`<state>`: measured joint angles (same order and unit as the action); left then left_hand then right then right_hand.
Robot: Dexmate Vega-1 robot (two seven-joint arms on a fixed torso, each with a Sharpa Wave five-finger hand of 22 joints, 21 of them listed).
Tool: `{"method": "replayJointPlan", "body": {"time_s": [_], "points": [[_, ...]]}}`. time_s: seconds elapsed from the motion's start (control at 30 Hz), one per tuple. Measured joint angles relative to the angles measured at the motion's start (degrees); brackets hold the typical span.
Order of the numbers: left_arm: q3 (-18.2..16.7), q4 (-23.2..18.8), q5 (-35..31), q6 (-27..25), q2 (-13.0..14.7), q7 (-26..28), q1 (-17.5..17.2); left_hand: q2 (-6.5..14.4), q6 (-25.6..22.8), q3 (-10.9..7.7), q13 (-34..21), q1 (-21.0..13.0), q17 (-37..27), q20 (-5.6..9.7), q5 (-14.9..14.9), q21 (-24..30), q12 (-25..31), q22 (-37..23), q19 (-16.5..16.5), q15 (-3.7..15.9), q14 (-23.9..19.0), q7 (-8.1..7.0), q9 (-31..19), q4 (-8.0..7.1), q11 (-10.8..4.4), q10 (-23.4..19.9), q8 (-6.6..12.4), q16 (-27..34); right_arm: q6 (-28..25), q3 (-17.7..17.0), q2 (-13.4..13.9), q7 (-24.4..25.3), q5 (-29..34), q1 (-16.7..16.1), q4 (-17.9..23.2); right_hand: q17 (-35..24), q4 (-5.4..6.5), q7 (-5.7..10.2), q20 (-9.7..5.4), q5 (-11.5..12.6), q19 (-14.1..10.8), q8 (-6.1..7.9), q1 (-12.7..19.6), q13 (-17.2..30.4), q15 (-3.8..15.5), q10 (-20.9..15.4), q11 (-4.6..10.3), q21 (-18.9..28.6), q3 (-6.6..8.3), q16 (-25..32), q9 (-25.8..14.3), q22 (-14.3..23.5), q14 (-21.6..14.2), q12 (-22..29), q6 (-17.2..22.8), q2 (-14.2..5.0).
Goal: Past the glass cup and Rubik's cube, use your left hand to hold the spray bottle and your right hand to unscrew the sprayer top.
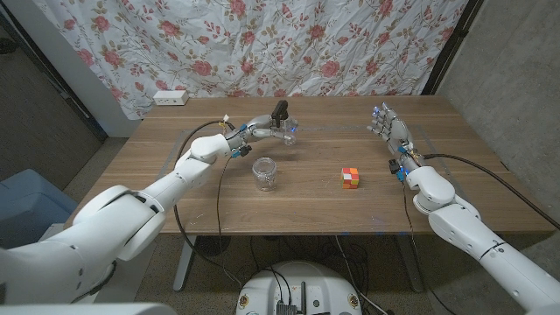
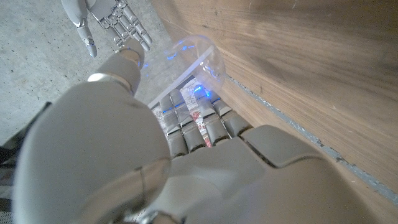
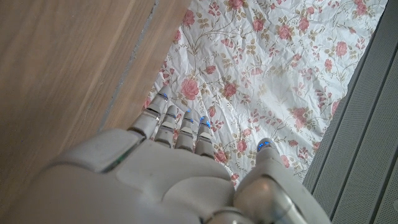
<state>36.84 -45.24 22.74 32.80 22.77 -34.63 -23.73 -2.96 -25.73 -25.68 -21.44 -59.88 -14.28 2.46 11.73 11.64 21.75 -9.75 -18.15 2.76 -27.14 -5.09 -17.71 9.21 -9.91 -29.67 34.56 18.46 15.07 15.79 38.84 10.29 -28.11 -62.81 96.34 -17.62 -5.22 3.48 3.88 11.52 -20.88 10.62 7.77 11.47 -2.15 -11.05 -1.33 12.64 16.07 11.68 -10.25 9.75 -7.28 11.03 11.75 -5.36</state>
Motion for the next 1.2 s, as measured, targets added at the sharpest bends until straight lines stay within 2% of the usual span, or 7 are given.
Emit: {"method": "replayJointPlan", "body": {"time_s": [0.13, 0.3, 0.63, 0.9, 0.97, 1.03, 1.2], "points": [[-0.1, -3.5, 0.0, -2.4, 1.8, 0.4, -0.8, 0.0, 0.1, 0.24, -0.2, 0.0, 0.0, 0.0, 0.0, 0.0, 0.0, 0.0, 0.0, -0.12, -0.1, 0.08, -0.3, 0.23, 0.0, 0.0, 0.01, 0.0, -1.3, 0.3, 1.1, 0.3, 1.7, 0.1, 1.4, 0.1, -0.4, 0.02, 0.0, 0.0, 0.0, 0.0, 0.0, 0.0, 0.01, 0.0, 0.0, 0.0, 0.4, 0.0, 0.0, 0.0, 0.0, 0.0, 0.0, 0.0], [-0.2, -6.5, 0.0, -5.0, 3.2, 0.7, -1.5, 0.0, 0.1, 0.57, -0.3, 0.0, 0.0, 0.0, 0.0, 0.0, 0.4, 0.0, 0.0, -0.31, -0.3, 0.08, -0.3, 0.09, 0.21, -0.2, 0.05, 0.0, -2.5, 0.7, 2.5, 0.8, 4.2, 0.4, 3.1, 0.5, -1.28, 1.48, -0.21, 0.0, -0.2, 0.0, 0.6, -0.1, 0.23, -0.4, 0.42, 0.0, 0.79, 0.0, 0.0, 0.0, -0.2, 0.0, 0.2, -0.29], [-0.4, -12.7, -0.2, -9.2, 6.6, 1.2, -2.8, 0.0, 0.2, 1.35, -0.9, 0.0, -0.3, -0.21, 0.0, 0.0, 0.4, 0.0, -0.2, -0.08, -1.4, 0.21, -0.5, 0.06, 0.19, -0.8, 0.9, 0.8, -5.3, 1.6, 5.5, 1.5, 10.0, 1.4, 6.6, 1.4, -3.71, 5.98, -0.61, 0.0, -0.6, 0.0, 3.9, -0.3, 0.64, 0.1, 0.91, -0.8, 2.13, 0.0, 0.0, 0.0, -0.2, 0.0, -1.9, 0.25], [-0.4, -16.5, -0.5, -12.1, 8.9, 1.3, -3.4, 0.0, 0.2, 1.58, -1.3, 0.0, -0.5, 0.03, 0.0, 0.0, 0.4, 0.0, -0.4, 0.02, -1.5, 0.21, -0.8, 0.17, 0.36, -1.1, 1.1, 1.1, -8.0, 2.2, 8.5, 1.4, 15.6, 2.5, 9.8, 1.9, -4.68, 7.09, -0.62, 0.0, -0.6, 0.0, 6.4, -0.3, 0.65, 0.4, 1.23, -1.2, 3.1, 0.0, 0.0, -0.2, -0.2, 0.0, -2.3, 0.34], [-0.4, -16.9, -0.7, -12.6, 9.1, 1.3, -3.4, 0.0, 0.2, 1.93, -1.3, 0.0, -0.5, 0.08, 0.0, 0.0, 0.6, 0.0, -0.5, 0.03, -1.5, 0.21, -0.8, 0.14, 0.19, -1.2, 1.33, 1.1, -8.4, 2.3, 9.2, 1.2, 16.4, 2.7, 10.5, 1.9, -4.75, 7.3, -0.81, -0.4, -0.4, 0.0, 7.3, -0.3, 0.93, 1.0, 1.12, -1.2, 3.17, 0.0, 0.0, -0.2, 0.1, 0.0, -2.1, 1.19], [-0.4, -17.8, -0.9, -13.0, 9.7, 1.3, -3.5, 0.0, 0.2, 2.05, -1.3, 0.0, -0.6, -0.11, 0.0, 0.0, 0.7, 0.0, -0.7, 0.1, -1.5, 0.21, -0.8, 0.15, -0.01, -1.4, 1.53, 1.5, -9.2, 2.4, 9.7, 0.8, 17.9, 3.0, 11.0, 2.1, -5.08, 7.71, -0.4, -0.4, 0.0, 0.0, 8.3, -0.3, 0.91, 1.3, 1.19, -1.4, 3.5, 0.0, 0.0, -0.2, 0.1, 0.0, -2.3, 1.03], [-0.4, -19.1, -1.5, -14.0, 10.5, 1.6, -3.5, 0.0, 0.2, 2.15, -1.6, 0.0, -0.8, -0.11, 0.0, 0.0, 0.7, 0.0, -0.7, -0.01, -2.0, 0.22, -0.8, 0.25, 0.29, -1.8, 1.54, 1.5, -10.3, 2.7, 11.3, 0.0, 20.0, 3.8, 12.5, 2.4, -5.53, 8.39, -0.18, -0.7, 1.1, 0.65, 9.9, -0.2, -0.1, 2.3, 0.82, -1.9, 3.95, 0.0, 0.0, -0.2, 1.1, -0.1, -1.4, 1.43]]}}
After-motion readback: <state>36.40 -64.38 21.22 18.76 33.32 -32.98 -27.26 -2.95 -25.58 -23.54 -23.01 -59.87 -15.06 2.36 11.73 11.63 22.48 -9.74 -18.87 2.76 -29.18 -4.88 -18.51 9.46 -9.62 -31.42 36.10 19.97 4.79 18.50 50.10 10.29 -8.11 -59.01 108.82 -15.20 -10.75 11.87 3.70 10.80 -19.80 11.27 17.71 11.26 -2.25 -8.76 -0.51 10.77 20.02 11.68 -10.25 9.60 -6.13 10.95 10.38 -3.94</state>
